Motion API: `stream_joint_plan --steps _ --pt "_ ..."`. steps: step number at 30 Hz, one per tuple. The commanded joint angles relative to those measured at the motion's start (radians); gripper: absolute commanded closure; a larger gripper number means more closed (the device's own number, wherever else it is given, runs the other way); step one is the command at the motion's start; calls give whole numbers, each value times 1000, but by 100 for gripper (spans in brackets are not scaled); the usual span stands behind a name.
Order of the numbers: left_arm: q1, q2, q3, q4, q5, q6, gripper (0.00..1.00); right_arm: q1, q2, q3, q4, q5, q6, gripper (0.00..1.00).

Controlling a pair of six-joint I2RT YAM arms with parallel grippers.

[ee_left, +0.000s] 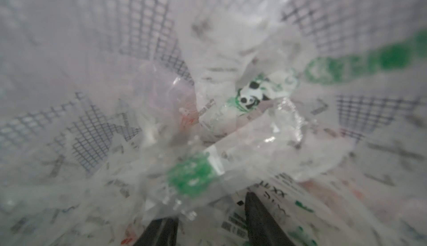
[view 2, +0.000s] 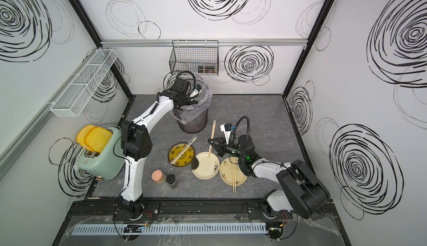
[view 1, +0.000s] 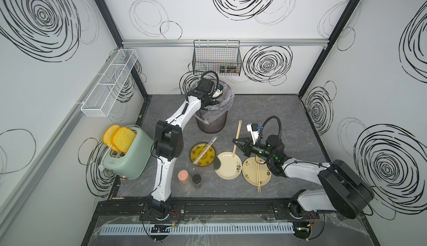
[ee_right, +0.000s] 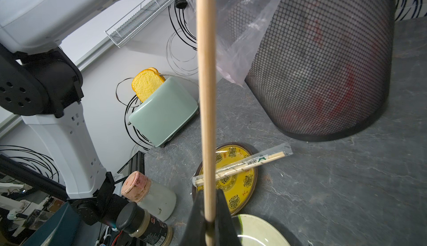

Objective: Remove the packaging of disposable chopsticks
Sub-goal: Place the packet bag in the trash bin.

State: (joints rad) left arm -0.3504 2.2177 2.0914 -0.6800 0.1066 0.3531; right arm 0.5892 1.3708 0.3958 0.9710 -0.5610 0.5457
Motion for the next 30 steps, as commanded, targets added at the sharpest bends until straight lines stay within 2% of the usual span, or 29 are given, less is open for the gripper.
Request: stream_joint_plan --steps 1,11,19,23,30 --pt "9 -27 40 30 8 -10 38 3 8 29 7 0 5 100" --pt "18 -113 104 76 22 -50 23 10 25 38 6 -3 3 100" --pt "27 -273 19 177 8 -90 18 9 24 35 -3 12 -6 100" --pt "37 -428 -142 306 33 -137 18 10 43 43 -4 5 -6 100" --pt "46 -782 -619 598 201 -314 17 10 82 66 -32 1 -7 100"
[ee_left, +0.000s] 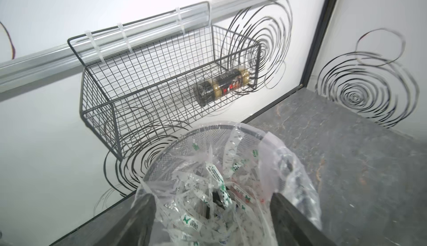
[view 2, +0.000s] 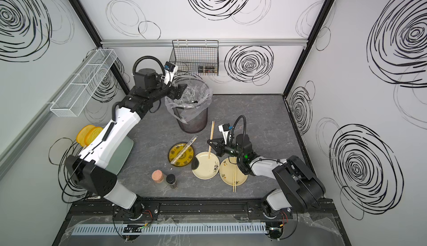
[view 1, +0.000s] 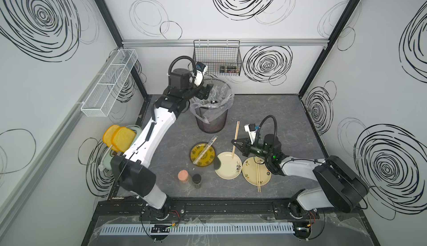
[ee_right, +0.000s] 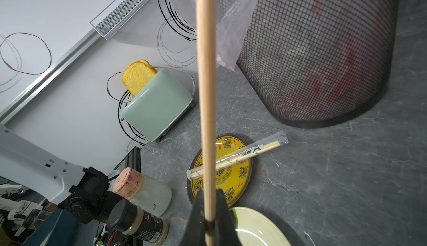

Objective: Remove the packaging of disposable chopsticks
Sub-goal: Place the packet bag in the trash bin, then place the disposable chopsticks on the plate.

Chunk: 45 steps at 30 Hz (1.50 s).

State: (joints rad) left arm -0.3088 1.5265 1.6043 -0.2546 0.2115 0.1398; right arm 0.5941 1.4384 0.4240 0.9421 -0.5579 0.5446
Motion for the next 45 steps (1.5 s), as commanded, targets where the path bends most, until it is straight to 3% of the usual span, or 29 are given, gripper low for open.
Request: stream_joint_plan --steps 1,7,12,15,19,25,35,45 --pt "5 -134 -191 199 112 -119 17 4 21 42 -9 -5 -5 100" --pt "11 -404 -548 284 232 -205 18 0 65 111 -122 -43 9 100" --pt "14 -549 -744 238 354 -179 19 17 -7 207 -439 -55 45 100" --pt "9 -608 -859 323 406 -212 19 32 -61 239 -614 -34 110 100" --pt "15 -615 -846 309 458 -230 18 34 -81 240 -785 -41 239 100" --pt "-68 -636 -817 184 349 -137 15 107 -52 224 -892 -21 329 100" --pt "-106 -636 -816 161 301 -132 12 174 154 364 -1042 20 269 100" --pt "-112 -633 -814 145 288 -119 12 191 223 388 -1082 72 250 100"
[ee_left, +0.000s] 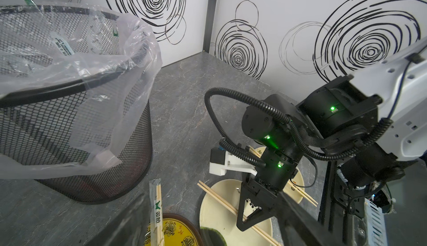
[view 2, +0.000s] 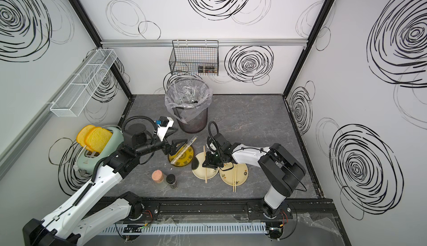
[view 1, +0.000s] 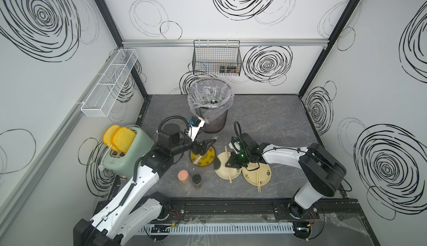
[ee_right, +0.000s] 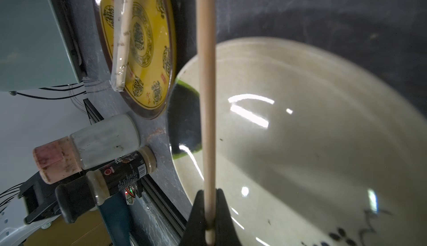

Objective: Remove the packaging of disposable chopsticks
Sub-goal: Place the disposable chopsticks on the plate.

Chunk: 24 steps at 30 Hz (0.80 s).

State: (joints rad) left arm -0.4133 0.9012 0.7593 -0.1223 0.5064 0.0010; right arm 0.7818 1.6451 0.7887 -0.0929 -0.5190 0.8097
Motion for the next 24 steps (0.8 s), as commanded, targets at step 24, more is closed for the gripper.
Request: stream_joint_plan --steps 24 --pt "-10 9 40 -8 -51 23 10 2 61 61 -97 93 -44 88"
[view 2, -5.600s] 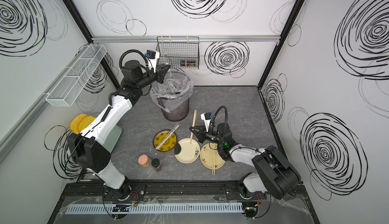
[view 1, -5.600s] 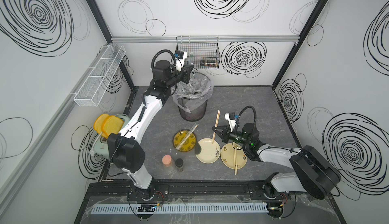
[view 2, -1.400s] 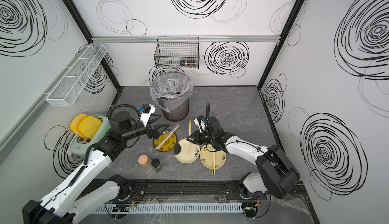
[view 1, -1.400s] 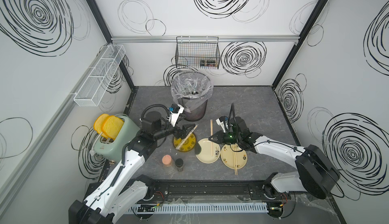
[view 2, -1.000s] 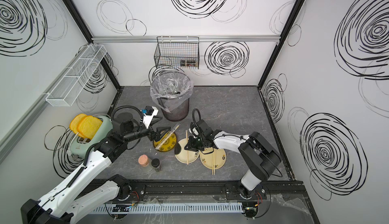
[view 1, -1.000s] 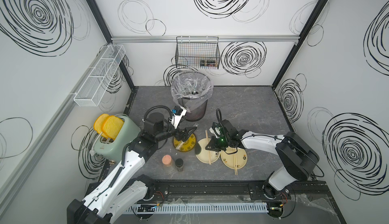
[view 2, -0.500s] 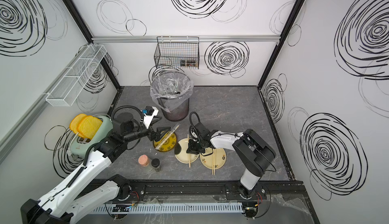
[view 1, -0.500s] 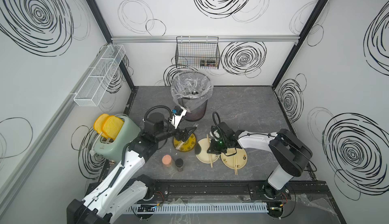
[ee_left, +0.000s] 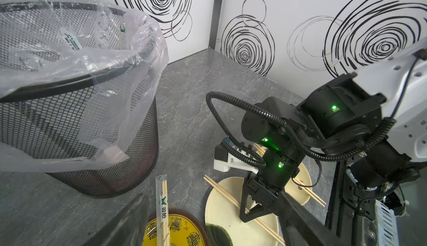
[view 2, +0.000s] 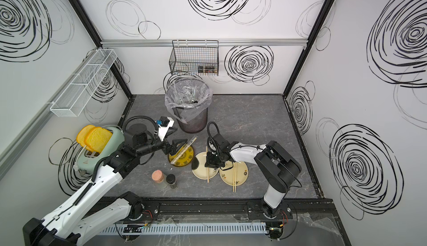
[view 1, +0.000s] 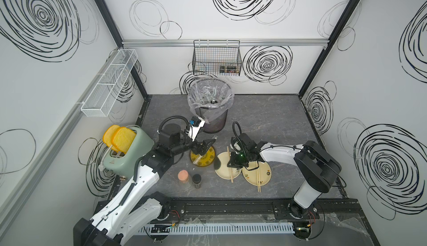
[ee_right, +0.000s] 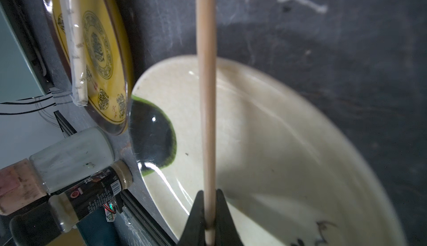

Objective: Remove the packaging of disposable chopsticks
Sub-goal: Place the disposable chopsticks on the plate.

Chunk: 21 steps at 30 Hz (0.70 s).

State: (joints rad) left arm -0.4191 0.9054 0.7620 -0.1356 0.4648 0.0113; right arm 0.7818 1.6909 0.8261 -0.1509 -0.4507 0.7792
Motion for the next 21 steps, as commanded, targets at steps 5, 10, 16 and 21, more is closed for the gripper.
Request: stream_joint_plan --steps 5,10,16,21 --pt "-5 8 38 1 -14 14 10 2 18 18 -45 42 -17 88" --pt "-6 11 38 2 -13 12 10 4 20 22 -51 42 -20 85" --pt "-7 14 39 0 -14 14 9 5 20 24 -56 47 -23 83" --pt "-7 21 40 -2 -10 14 10 6 2 25 -60 50 -24 78"
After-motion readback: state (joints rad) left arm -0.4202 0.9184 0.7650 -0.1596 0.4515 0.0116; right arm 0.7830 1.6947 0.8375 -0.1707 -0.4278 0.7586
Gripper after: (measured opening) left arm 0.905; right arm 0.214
